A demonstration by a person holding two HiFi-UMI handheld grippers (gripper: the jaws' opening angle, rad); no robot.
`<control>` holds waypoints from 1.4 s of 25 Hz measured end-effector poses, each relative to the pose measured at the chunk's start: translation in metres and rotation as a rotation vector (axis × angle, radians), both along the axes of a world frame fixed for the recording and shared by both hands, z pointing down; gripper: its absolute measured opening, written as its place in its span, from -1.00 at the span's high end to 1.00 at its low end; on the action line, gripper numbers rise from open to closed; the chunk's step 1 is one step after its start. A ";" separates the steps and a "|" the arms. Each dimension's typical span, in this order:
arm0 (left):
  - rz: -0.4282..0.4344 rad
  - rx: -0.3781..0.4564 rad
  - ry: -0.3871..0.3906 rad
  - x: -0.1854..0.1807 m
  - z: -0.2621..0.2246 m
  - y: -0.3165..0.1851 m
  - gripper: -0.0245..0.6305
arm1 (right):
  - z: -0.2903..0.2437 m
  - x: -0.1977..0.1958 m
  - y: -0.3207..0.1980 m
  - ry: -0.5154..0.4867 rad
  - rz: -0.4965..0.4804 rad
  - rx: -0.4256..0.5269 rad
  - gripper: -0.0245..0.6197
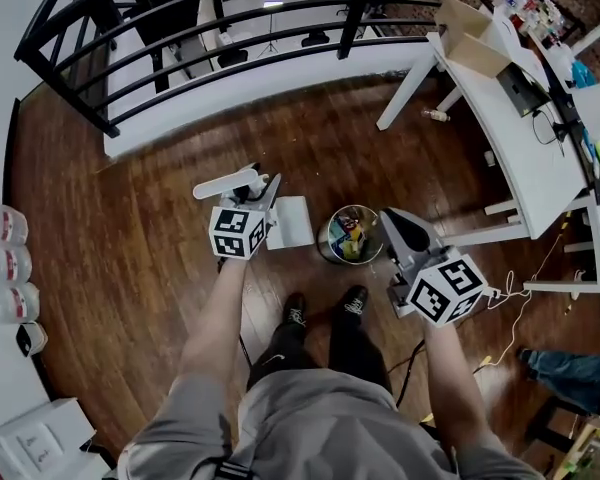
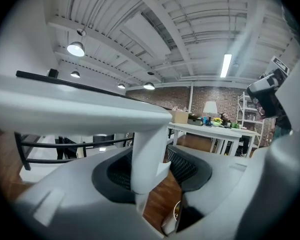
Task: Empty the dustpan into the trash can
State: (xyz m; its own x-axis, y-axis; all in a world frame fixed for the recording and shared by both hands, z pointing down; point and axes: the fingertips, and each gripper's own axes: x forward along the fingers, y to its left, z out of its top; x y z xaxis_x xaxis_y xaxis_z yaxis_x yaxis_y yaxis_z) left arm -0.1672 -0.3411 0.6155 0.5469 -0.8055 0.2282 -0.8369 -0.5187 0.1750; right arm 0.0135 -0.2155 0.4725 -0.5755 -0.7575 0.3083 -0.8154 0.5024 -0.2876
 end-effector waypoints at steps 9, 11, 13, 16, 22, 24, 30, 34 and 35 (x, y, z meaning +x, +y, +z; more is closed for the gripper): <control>-0.046 0.011 0.005 -0.012 0.009 -0.008 0.32 | 0.016 0.015 0.005 -0.008 0.027 -0.028 0.92; -0.074 -0.003 0.007 -0.020 0.012 -0.008 0.34 | 0.017 0.016 0.004 -0.010 0.029 -0.033 0.92; -0.097 -0.021 0.005 -0.028 0.018 -0.005 0.35 | 0.018 0.012 0.006 -0.013 0.025 -0.035 0.92; -0.126 -0.041 -0.001 -0.037 0.021 -0.007 0.35 | 0.014 0.007 0.002 -0.015 0.014 -0.023 0.92; -0.211 -0.092 0.004 -0.064 0.032 -0.005 0.16 | 0.009 -0.003 0.002 -0.017 -0.006 -0.014 0.92; -0.233 -0.103 0.003 -0.073 0.035 -0.002 0.08 | 0.011 -0.004 0.004 -0.016 -0.011 -0.018 0.92; -0.263 -0.139 0.000 -0.093 0.043 0.006 -0.11 | 0.013 -0.015 0.010 -0.014 -0.029 -0.027 0.92; -0.317 -0.188 0.040 -0.105 0.056 0.028 -0.26 | 0.009 -0.015 0.015 -0.015 -0.028 -0.015 0.92; -0.319 -0.203 0.047 -0.106 0.060 0.037 -0.27 | 0.007 -0.014 0.015 -0.014 -0.025 -0.011 0.92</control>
State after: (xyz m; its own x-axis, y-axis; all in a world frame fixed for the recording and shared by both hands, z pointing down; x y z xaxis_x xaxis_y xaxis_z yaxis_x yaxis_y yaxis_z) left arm -0.2732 -0.3042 0.6755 0.2894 -0.8780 0.3813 -0.9393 -0.1839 0.2897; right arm -0.0006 -0.2005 0.4798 -0.5985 -0.7395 0.3083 -0.7985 0.5194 -0.3042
